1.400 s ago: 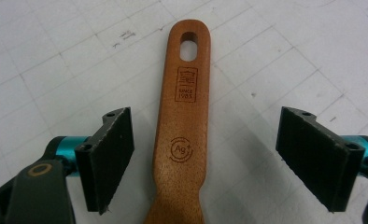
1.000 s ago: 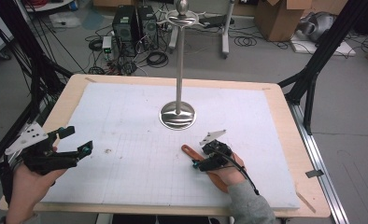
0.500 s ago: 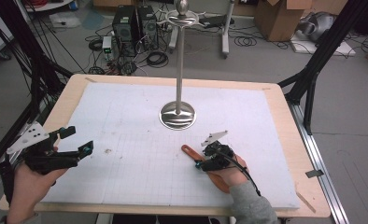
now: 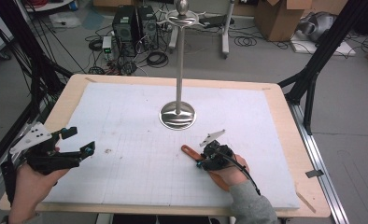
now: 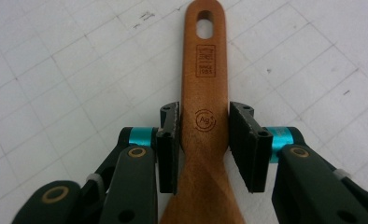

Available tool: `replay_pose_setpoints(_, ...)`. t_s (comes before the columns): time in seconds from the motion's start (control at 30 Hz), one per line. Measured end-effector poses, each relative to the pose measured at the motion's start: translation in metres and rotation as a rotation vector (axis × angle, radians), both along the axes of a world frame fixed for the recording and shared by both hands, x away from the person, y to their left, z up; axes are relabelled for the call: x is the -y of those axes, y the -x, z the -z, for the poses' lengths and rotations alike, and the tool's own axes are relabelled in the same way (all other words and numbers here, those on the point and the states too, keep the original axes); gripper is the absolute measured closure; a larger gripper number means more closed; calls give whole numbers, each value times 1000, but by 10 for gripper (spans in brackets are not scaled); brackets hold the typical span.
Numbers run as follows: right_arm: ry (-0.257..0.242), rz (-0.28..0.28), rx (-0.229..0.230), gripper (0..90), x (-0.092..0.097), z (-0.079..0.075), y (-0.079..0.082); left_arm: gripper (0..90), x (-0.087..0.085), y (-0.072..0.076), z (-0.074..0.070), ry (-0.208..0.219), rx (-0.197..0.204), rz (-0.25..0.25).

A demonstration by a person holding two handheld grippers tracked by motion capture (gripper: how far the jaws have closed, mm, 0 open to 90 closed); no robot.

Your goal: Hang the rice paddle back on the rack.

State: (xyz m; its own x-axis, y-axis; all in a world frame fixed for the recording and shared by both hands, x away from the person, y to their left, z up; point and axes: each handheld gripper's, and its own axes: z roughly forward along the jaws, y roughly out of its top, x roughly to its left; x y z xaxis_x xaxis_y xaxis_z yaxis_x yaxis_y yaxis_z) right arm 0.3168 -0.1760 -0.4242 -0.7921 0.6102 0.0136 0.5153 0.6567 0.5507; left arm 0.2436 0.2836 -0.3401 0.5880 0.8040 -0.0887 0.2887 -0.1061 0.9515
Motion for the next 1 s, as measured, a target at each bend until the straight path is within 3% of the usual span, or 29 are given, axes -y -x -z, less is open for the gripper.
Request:
replay_pose_setpoints(0.2,-24,-2,-4,647,3,0,-2,128,-1,0,0,2,2,-2)
replay_pose_setpoints(0.8,-186,33,117,647,30,-34,5,128,0,-1,-1,3,4,0)
replay_pose_setpoints(1.0,-248,53,183,646,40,-49,11,128,0,-1,-1,2,4,0)
